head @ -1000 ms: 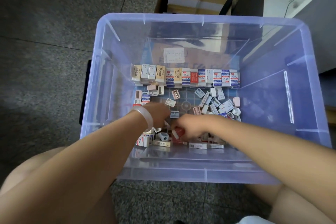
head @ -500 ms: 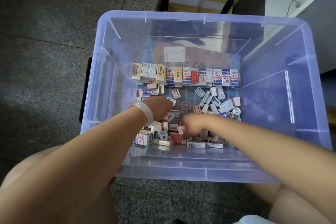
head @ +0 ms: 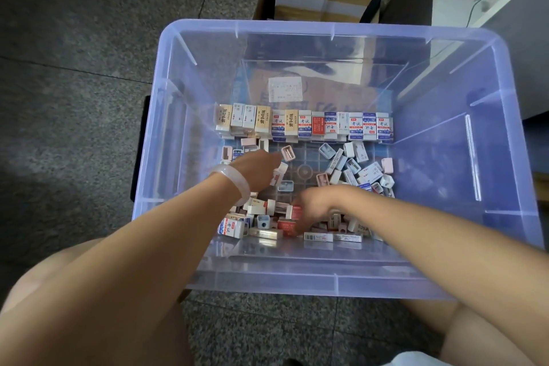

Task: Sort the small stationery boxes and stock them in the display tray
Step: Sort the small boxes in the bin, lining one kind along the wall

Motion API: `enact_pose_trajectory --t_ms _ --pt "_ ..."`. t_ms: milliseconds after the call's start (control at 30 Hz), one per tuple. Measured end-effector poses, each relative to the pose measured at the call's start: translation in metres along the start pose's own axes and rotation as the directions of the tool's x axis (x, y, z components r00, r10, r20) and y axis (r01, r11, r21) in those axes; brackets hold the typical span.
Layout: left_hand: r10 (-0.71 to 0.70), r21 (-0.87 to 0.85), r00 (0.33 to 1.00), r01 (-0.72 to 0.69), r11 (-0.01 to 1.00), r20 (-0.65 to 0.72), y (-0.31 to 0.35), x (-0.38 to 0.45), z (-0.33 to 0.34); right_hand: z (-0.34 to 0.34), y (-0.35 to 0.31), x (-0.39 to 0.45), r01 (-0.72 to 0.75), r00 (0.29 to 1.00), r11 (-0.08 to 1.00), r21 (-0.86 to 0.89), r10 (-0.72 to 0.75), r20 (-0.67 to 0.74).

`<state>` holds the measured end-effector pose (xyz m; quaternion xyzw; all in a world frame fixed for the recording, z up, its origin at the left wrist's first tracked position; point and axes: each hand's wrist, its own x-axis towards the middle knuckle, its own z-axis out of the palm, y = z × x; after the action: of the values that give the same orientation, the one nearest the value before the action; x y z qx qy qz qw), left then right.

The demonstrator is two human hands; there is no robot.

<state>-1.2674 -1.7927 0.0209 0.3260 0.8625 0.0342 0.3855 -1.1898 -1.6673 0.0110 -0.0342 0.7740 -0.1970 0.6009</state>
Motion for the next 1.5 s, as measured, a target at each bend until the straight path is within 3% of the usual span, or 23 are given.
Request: enact_pose_trajectory --t_ms 100,167,200,267,333,400,533,600,733,867,1067,1167,1300,1433,1500 --pt "-0.056 -0.288 0.992 0.02 0.957 -0.116 0.001 0.003 -0.007 -0.015 0.009 -0.014 0.07 0.997 0.985 0.159 -0.075 0.024" --pt "-0.171 -0.475 0.961 0.049 0.878 -0.218 0.003 0.004 -0.015 -0.027 0.025 -0.024 0.113 0.993 0.921 0.374 -0.11 -0.028" --pt "-0.248 -0.568 0.932 0.057 0.821 -0.265 0.005 0.003 -0.018 -0.032 0.036 -0.028 0.158 0.987 0.827 0.54 -0.128 -0.093" --pt "-0.38 -0.744 0.876 0.035 0.667 -0.299 0.007 0.003 -0.022 -0.039 0.052 -0.032 0.3 0.954 0.451 0.84 -0.125 -0.274" --pt "-0.434 -0.899 0.875 -0.002 0.438 -0.213 0.009 0.004 -0.023 -0.043 0.055 -0.033 0.44 0.898 0.124 0.889 -0.067 -0.435" --pt "-0.367 -0.97 0.925 -0.002 0.244 -0.094 0.015 0.003 -0.021 -0.043 0.048 -0.032 0.514 0.857 0.028 0.857 -0.04 -0.513" --pt "-0.149 -1.0 0.989 0.025 0.015 0.022 0.023 0.0 -0.016 -0.04 0.028 -0.027 0.553 0.833 0.087 0.829 -0.049 -0.551" --pt "-0.132 -1.0 0.991 0.021 -0.006 0.022 0.021 0.001 -0.015 -0.041 0.024 -0.026 0.57 0.817 0.14 0.809 0.0 -0.576" --pt "-0.25 -1.0 0.968 0.017 -0.011 0.019 0.021 0.003 -0.015 -0.042 0.017 -0.025 0.596 0.771 0.222 0.771 0.107 -0.627" --pt "-0.25 -0.998 0.968 0.007 -0.062 0.022 0.02 -0.001 -0.014 -0.043 0.013 -0.027 0.537 0.675 0.51 0.672 0.219 -0.705" --pt "-0.296 -0.982 0.955 -0.057 -0.18 -0.001 0.019 -0.001 -0.019 -0.044 0.01 -0.018 0.598 0.662 0.406 0.691 0.235 -0.711" --pt "-0.231 -0.984 0.973 -0.067 -0.166 -0.028 0.019 -0.002 -0.022 -0.047 0.011 -0.016 0.61 0.66 0.374 0.699 0.248 -0.709" --pt "-0.3 -0.981 0.954 -0.08 -0.177 -0.023 0.019 0.0 -0.022 -0.046 0.015 -0.014 0.584 0.699 0.375 0.72 0.217 -0.681" --pt "-0.466 -0.983 0.88 -0.156 -0.101 -0.091 0.016 0.004 -0.027 -0.049 0.017 -0.006 0.596 0.691 0.206 0.776 0.362 -0.626" --pt "-0.569 -0.975 0.81 -0.215 -0.057 -0.145 0.009 0.005 -0.035 -0.056 0.019 -0.006 0.579 0.651 0.232 0.782 0.446 -0.615"
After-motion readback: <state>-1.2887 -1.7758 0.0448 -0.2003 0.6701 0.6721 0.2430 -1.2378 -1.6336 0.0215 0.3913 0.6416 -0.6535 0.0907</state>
